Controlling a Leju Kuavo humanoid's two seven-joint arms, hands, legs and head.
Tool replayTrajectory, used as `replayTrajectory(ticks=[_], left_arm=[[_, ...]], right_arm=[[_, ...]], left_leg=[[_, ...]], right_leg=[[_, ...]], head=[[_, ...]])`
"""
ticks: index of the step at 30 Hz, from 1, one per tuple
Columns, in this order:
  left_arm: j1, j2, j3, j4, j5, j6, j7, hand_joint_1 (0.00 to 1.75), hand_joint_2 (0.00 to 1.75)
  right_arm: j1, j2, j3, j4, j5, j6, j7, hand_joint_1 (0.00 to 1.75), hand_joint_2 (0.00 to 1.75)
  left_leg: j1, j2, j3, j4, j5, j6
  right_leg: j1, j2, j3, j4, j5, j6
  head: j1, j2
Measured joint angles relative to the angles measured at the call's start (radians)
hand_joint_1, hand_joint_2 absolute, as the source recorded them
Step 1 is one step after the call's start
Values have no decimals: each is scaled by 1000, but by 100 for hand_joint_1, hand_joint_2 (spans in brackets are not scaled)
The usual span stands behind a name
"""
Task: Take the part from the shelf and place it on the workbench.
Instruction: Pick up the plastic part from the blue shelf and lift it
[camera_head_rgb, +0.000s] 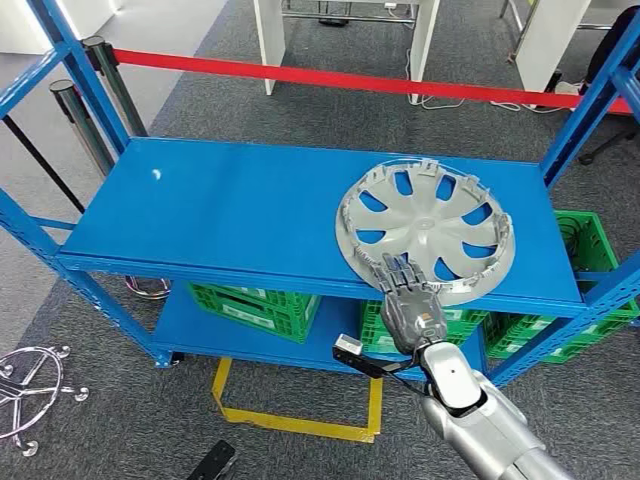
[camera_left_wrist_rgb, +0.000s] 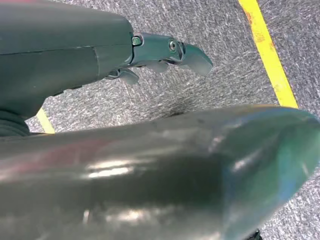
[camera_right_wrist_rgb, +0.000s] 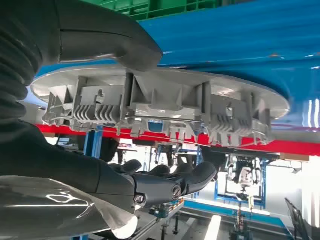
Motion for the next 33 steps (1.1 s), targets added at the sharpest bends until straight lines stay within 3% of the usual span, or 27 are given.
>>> replayTrajectory(ticks=[16, 33], left_arm=[[2, 2, 0, 0, -2, -12, 15, 0, 0], [8, 5, 0, 0, 9, -3, 15, 0, 0]], right_arm=[[-36, 6, -4, 67, -6, 34, 15, 0, 175], [-103, 20, -32, 169, -62, 195, 33, 0, 175]], left_leg=[[0, 0, 0, 0, 0, 0], [0, 0, 0, 0, 0, 0]], right_leg=[[0, 0, 0, 0, 0, 0], [0, 0, 0, 0, 0, 0]], head=[[0, 0], [0, 0]])
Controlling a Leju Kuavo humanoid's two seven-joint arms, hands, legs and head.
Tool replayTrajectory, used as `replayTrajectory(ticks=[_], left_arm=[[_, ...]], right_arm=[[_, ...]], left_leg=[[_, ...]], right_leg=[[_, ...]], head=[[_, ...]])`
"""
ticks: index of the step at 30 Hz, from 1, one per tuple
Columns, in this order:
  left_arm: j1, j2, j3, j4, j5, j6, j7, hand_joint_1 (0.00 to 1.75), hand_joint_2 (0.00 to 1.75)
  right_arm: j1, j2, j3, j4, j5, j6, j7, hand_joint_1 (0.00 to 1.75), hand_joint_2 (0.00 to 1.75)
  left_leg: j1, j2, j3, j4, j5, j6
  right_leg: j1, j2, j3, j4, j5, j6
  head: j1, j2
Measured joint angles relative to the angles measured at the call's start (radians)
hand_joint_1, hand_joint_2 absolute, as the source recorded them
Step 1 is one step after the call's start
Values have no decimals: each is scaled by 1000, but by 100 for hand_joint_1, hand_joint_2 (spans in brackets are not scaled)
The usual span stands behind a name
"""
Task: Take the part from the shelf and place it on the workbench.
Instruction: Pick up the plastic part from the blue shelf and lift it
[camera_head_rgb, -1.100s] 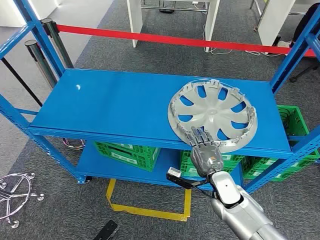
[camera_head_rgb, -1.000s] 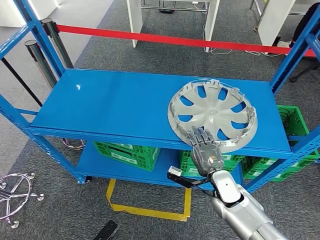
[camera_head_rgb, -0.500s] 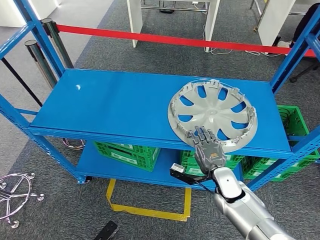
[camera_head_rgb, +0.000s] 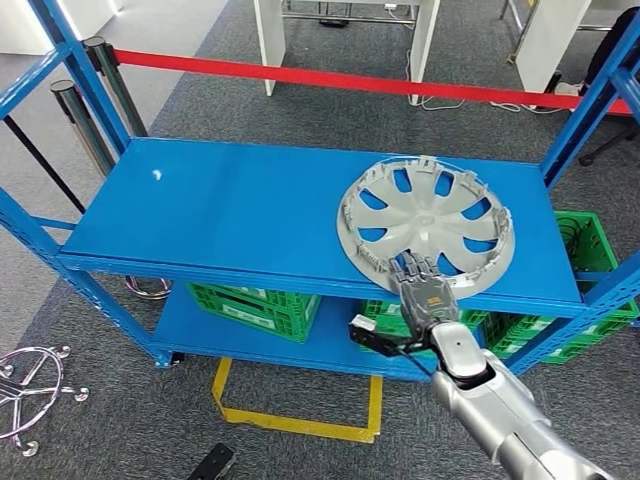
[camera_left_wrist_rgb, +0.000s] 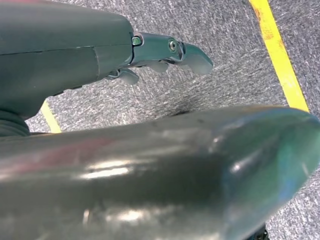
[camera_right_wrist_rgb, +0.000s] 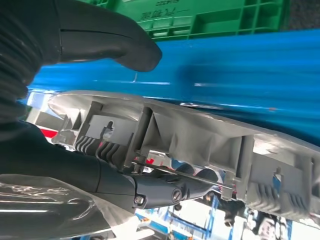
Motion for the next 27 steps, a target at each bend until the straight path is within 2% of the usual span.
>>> replayTrajectory(ticks=[11, 12, 15, 16, 22, 27], left_arm=[[3, 2, 0, 0, 4, 2, 0, 0, 0], [3, 2, 0, 0, 4, 2, 0, 0, 0], [3, 3, 0, 0, 4, 2, 0, 0, 0], [3, 3, 0, 0, 4, 2, -1, 0, 0], [4, 4, 2, 0, 10, 3, -8, 0, 0], [12, 8, 4, 0, 20, 6, -19, 0, 0]], right_arm=[[-28, 10, -17, 41, -14, 35, 20, 2, 175], [-28, 10, -18, 43, -14, 35, 20, 14, 175], [-30, 11, -18, 47, -15, 37, 21, 141, 175], [-30, 12, -18, 47, -16, 38, 22, 172, 175], [-33, 17, -27, 38, -52, 38, 8, 175, 175], [-3, 14, -43, -76, -118, 67, -1, 175, 175]], left_leg=[[0, 0, 0, 0, 0, 0], [0, 0, 0, 0, 0, 0], [0, 0, 0, 1, 0, 0], [0, 0, 0, 1, 0, 0], [0, 0, 0, 1, 0, 0], [0, 0, 0, 1, 0, 0]], right_leg=[[0, 0, 1, 0, 0, 0], [0, 0, 1, 0, 0, 0], [0, 0, 1, 0, 0, 0], [0, 0, 1, 0, 0, 0], [0, 0, 1, 0, 1, 1], [0, 1, 0, 0, 1, 1]], head=[[0, 0], [0, 0], [0, 0], [0, 0], [0, 0], [0, 0]])
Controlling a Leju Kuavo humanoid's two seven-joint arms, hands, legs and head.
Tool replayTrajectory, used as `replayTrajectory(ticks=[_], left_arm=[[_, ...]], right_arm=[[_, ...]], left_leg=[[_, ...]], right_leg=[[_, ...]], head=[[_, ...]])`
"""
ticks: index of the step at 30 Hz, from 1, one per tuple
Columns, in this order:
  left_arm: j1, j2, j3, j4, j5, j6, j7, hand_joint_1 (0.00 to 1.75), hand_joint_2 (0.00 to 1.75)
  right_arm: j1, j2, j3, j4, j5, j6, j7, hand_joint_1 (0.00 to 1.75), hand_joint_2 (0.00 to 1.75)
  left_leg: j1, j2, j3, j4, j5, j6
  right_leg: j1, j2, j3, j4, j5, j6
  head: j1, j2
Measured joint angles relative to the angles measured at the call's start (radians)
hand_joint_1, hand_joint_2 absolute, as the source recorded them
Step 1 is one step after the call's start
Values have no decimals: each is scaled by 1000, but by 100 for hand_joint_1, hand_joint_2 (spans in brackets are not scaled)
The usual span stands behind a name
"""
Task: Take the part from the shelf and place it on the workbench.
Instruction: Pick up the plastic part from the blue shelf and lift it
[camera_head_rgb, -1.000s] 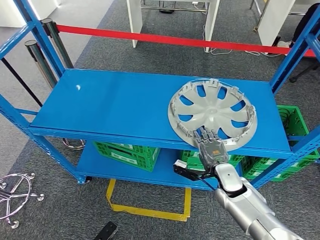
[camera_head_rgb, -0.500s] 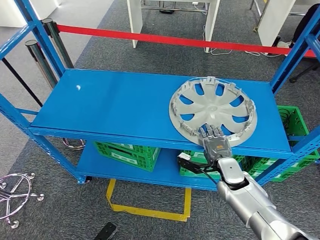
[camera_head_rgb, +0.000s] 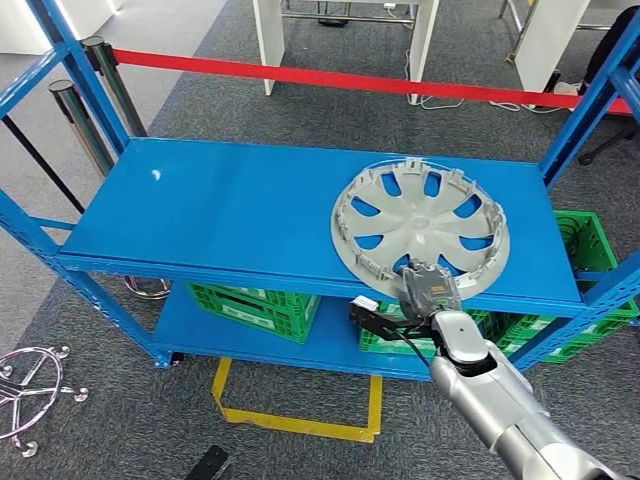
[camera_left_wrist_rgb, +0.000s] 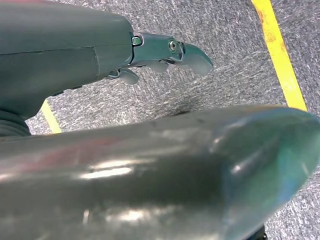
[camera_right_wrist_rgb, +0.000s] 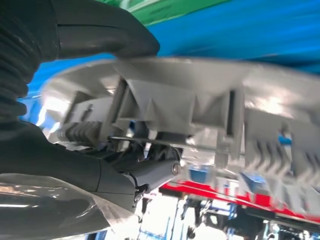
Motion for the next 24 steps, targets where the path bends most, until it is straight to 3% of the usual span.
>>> replayTrajectory(ticks=[9, 15, 21, 24], left_arm=[[7, 8, 11, 0, 6, 1, -16, 0, 0], [8, 11, 20, 0, 14, -6, -16, 0, 0], [9, 11, 25, 0, 14, -6, -16, 0, 0], [10, 11, 27, 0, 14, -3, -14, 0, 0]], right_arm=[[73, -51, -8, -290, -103, 50, -22, 175, 175], [140, -86, -7, -493, -56, -74, -37, 175, 175], [174, -103, -6, -591, -34, -93, -36, 175, 175], [204, -106, -8, -638, 69, -223, -50, 175, 175]], left_leg=[[0, 0, -2, 0, 0, 0], [0, 0, -2, 0, 0, 0], [0, 0, -3, 0, 0, 0], [0, 0, -3, 0, 0, 0]], right_leg=[[0, 1, -2, 0, 0, 0], [0, 0, -2, 0, 0, 0], [0, 0, -3, 0, 0, 0], [0, -1, -3, 0, 0, 0]], head=[[0, 0], [0, 0], [0, 0], [0, 0]])
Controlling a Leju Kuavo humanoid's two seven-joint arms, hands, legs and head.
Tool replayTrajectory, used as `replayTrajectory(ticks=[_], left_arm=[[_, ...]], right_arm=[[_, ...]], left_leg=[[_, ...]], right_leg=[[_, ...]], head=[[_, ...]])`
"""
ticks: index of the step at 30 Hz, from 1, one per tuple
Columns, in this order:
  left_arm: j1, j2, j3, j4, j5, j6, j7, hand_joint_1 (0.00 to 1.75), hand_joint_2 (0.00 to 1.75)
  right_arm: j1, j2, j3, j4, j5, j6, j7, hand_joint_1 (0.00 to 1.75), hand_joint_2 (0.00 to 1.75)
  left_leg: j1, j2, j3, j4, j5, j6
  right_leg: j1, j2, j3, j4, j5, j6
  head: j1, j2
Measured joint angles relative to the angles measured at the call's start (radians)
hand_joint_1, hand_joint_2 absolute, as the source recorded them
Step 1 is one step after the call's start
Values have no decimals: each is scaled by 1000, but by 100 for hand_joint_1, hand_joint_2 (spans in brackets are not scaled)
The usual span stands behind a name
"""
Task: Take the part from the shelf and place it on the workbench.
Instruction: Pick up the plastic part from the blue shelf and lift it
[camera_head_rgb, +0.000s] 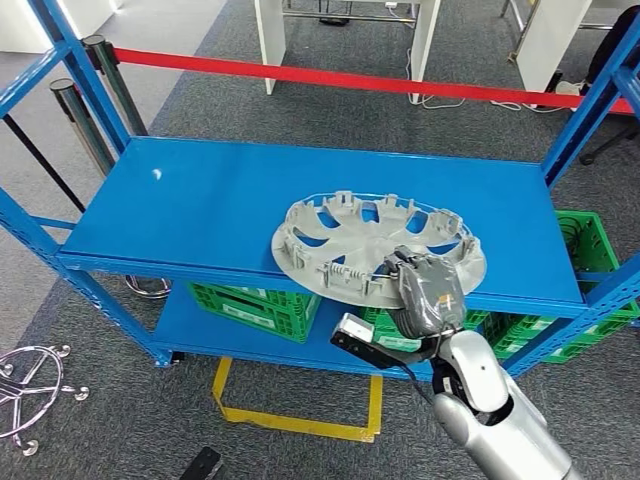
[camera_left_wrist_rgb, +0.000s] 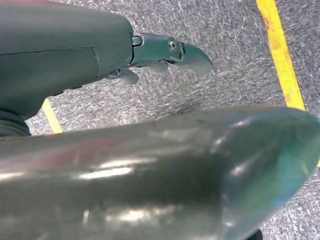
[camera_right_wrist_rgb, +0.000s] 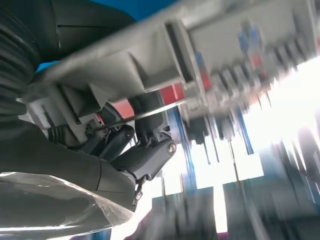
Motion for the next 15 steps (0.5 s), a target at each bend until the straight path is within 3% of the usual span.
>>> replayTrajectory(ticks=[3, 6, 12, 15], left_arm=[[0, 0, 1, 0, -9, 9, 13, 0, 0], [-5, 0, 1, 0, -24, 17, 31, 0, 0], [-8, -3, 0, 0, -41, 21, 39, 0, 0], [-9, -5, -1, 0, -45, 21, 41, 0, 0]], right_arm=[[56, -1, -1, -95, 196, -185, -8, 175, 175], [107, 0, -3, -190, 319, -276, -59, 175, 175], [190, 40, -83, -366, 343, -298, -281, 175, 175], [213, 65, -106, -434, 344, -298, -320, 175, 175]], left_leg=[[0, 0, -1, 0, 0, 0], [0, 0, -3, 0, 0, 0], [0, 0, -4, 0, 0, 0], [0, 0, -4, 0, 0, 0]], right_leg=[[0, 1, -1, 0, 0, 0], [0, 0, -3, 0, 0, 0], [0, 0, -3, 0, 0, 0], [0, 0, -3, 0, 0, 0]], head=[[0, 0], [0, 0], [0, 0], [0, 0]])
